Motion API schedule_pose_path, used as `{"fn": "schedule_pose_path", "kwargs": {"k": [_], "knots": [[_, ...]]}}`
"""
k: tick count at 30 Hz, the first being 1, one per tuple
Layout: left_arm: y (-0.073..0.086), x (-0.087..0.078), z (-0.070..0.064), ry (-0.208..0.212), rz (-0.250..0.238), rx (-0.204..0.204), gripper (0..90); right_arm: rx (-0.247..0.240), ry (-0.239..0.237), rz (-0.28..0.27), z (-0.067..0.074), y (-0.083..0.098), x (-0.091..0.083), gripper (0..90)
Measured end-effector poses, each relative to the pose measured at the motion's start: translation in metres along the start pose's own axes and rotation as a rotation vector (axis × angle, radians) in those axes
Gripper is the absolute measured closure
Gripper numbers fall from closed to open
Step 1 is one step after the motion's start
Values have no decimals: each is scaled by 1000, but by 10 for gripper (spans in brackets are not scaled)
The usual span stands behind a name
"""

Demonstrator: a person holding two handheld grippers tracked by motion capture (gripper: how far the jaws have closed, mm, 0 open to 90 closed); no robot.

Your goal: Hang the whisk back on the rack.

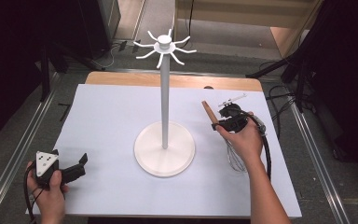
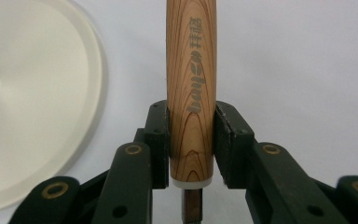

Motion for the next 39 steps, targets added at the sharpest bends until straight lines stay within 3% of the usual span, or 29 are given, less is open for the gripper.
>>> {"fn": "schedule_pose_path", "kwargs": {"k": [14, 27, 39], "knots": [[0, 0, 0, 3, 3, 3, 3, 17, -93, -289, 19, 7, -40, 701], [0, 0, 0, 1, 2, 3, 3, 8, -140, -454, 36, 10, -58, 702], [0, 0, 0, 0, 3, 3, 3, 54, -192, -601, 41, 11, -80, 702]]}}
Point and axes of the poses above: each handheld gripper's, and its own axes: x roughly forward along the jaws, y roughly out of its underside, z roughly to its left, the point moved 1 cm from there along x, roughly forward along the jaws, and after that the axes turned 12 degrees about y, right-handed, at the moved point
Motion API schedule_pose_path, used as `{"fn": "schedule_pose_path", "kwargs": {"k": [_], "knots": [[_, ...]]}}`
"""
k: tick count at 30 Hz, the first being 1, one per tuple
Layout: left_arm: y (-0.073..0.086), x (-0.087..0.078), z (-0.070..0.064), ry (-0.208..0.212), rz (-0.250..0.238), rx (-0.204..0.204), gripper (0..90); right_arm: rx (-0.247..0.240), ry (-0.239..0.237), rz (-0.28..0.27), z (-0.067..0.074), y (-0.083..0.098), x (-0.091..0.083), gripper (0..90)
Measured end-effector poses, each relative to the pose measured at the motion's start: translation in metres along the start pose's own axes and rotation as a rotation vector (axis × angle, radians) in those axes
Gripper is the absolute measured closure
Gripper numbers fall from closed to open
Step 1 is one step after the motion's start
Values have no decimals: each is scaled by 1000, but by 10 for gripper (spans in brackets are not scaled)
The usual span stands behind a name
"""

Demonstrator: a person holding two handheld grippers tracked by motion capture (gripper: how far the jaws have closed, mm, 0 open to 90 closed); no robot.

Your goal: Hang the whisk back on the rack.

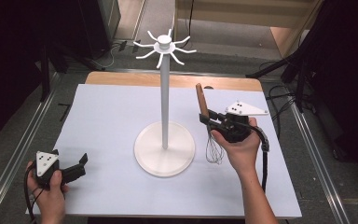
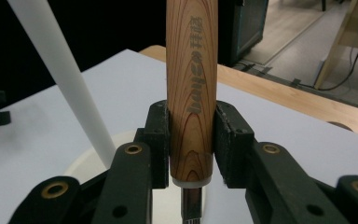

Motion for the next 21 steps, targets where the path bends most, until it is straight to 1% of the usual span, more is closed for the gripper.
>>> {"fn": "schedule_pose_path", "kwargs": {"k": [3, 6, 8, 13, 14, 15, 18, 21], "knots": [[0, 0, 0, 0, 3, 3, 2, 1, 2, -26, 3, -3, -3, 702], [0, 0, 0, -2, 1, 4, 3, 5, 12, -68, 7, -5, -7, 701], [0, 0, -1, -2, 0, 4, 3, 11, 5, -94, 9, -6, -9, 702], [0, 0, 0, 0, 1, 4, 3, 18, -9, -134, 12, -12, -14, 701], [0, 0, 0, -1, 0, 4, 3, 22, -17, -156, 13, -14, -17, 701], [0, 0, -1, -3, 0, 4, 3, 22, -17, -156, 13, -14, -17, 701], [0, 0, -1, -3, 0, 6, 3, 28, -21, -181, 14, -18, -21, 702], [0, 0, 0, -1, 0, 4, 3, 20, -20, -201, 17, -21, -24, 702]]}}
Point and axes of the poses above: each handheld gripper's, and its own axes: x roughly forward along the jaws, y roughly out of its underside, z roughly to its left, the point moved 1 cm from there along x, roughly forward along the jaws, and after that the axes turned 12 degrees about y, right-handed, at the moved point
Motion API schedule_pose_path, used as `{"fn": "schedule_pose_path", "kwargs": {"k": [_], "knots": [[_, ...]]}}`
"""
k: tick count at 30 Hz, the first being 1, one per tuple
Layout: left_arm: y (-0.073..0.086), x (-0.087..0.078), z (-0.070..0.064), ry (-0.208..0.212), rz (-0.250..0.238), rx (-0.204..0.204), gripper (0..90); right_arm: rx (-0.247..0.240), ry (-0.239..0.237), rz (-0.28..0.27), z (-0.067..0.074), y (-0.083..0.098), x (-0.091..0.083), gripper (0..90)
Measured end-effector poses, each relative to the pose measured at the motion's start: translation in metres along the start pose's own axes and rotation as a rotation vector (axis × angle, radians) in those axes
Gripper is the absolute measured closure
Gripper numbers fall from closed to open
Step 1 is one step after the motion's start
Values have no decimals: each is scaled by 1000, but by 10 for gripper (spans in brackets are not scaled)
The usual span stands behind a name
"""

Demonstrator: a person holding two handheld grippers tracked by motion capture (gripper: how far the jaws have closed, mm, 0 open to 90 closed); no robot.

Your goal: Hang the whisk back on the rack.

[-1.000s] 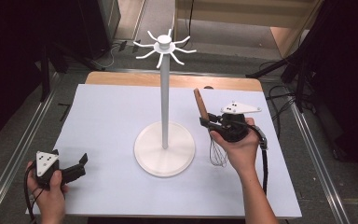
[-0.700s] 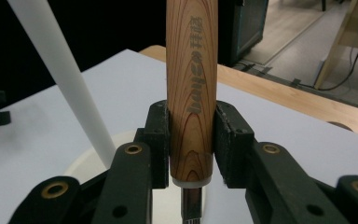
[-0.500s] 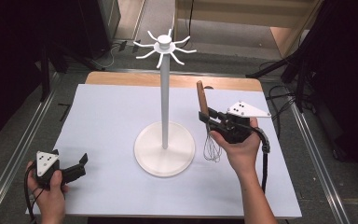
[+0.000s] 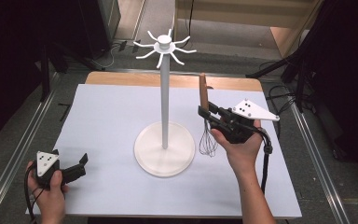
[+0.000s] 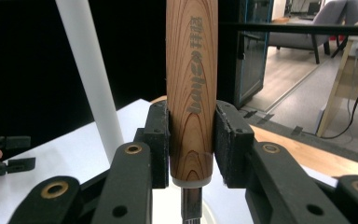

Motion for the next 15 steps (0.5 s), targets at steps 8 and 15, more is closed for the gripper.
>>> {"fn": "schedule_pose_path", "kwargs": {"k": [8, 15], "knots": [[0, 0, 0, 0, 2, 1, 3, 4, -26, -56, 5, -15, -4, 702], [0, 0, 0, 1, 1, 1, 3, 14, -44, -102, 6, -28, -8, 701]]}}
Point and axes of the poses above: each handheld gripper's, and its own axes: x roughly forward along the jaws, y roughly out of its underside, z roughly to its left, the point moved 1 cm from there along x, roughly forward along the jaws, and after that the axes turned 12 degrees about y, right-handed, at the moved point
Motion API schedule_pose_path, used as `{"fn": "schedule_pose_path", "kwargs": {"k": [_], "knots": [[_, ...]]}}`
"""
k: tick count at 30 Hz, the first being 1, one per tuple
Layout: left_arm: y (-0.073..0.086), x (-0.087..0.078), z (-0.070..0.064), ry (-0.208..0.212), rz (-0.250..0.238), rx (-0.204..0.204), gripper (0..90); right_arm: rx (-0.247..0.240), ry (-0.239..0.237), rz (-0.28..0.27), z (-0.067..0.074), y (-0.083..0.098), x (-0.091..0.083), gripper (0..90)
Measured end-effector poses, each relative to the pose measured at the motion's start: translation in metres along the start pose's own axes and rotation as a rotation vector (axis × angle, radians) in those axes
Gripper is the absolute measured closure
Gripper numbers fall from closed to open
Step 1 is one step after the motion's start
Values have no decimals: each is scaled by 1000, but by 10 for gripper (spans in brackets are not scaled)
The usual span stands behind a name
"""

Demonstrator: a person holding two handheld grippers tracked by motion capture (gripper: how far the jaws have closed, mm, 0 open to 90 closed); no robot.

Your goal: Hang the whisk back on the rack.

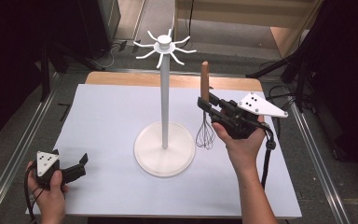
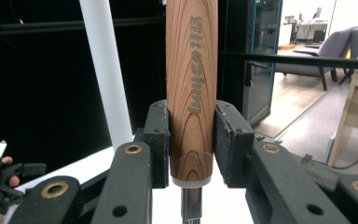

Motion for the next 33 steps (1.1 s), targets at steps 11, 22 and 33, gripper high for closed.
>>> {"fn": "schedule_pose_path", "kwargs": {"k": [11, 22, 33], "knots": [[0, 0, 0, 3, 1, 0, 3, 18, -59, -37, 2, -21, -2, 701], [0, 0, 1, 5, 1, -2, 3, 41, -117, -80, 6, -37, -1, 701], [0, 0, 1, 7, 3, -4, 3, 49, -148, -93, 10, -45, 3, 701]]}}
Point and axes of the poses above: each handheld gripper's, and its own axes: x roughly forward along the jaws, y roughly out of its underside, z roughly to its left, the point moved 1 cm from there along x, roughly forward along the jaws, and after that the axes turned 12 degrees about y, right-handed, at the moved point
